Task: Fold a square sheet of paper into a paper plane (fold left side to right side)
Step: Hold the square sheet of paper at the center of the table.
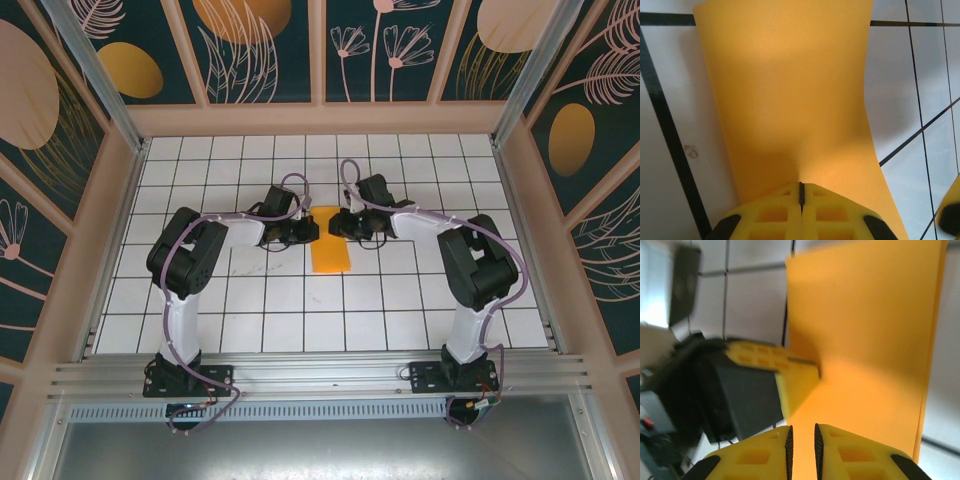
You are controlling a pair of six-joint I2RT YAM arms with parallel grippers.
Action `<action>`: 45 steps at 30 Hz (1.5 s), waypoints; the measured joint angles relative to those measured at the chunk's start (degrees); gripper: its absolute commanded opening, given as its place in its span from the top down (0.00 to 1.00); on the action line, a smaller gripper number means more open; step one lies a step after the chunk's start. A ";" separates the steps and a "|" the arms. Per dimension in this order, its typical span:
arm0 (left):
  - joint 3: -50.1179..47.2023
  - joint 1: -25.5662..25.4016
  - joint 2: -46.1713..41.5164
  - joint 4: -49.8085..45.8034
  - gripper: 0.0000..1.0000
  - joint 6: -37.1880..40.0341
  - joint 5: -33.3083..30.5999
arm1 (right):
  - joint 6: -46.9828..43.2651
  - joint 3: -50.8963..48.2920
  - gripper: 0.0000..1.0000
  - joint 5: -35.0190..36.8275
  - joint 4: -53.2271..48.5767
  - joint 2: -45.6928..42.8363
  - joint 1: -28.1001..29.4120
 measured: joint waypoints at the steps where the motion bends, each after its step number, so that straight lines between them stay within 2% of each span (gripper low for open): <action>1: -0.02 0.00 0.00 0.04 0.98 0.00 -0.02 | 0.11 -0.42 0.79 -0.02 -0.42 0.00 0.33; 31: -0.02 -0.02 0.00 0.09 0.97 0.02 -0.20 | -2.05 0.66 0.80 5.86 -8.98 3.78 1.09; 39: 0.17 0.00 -0.09 -0.04 0.84 0.02 0.24 | -3.15 0.76 0.82 6.08 -9.29 3.91 1.07; 41: 0.59 0.04 -0.11 -0.15 0.84 0.02 0.50 | -3.54 1.05 0.86 6.40 -9.84 4.11 1.07; 45: 2.56 0.11 -0.07 -0.33 0.84 0.00 1.36 | -4.07 1.66 0.87 6.80 -10.75 4.48 1.07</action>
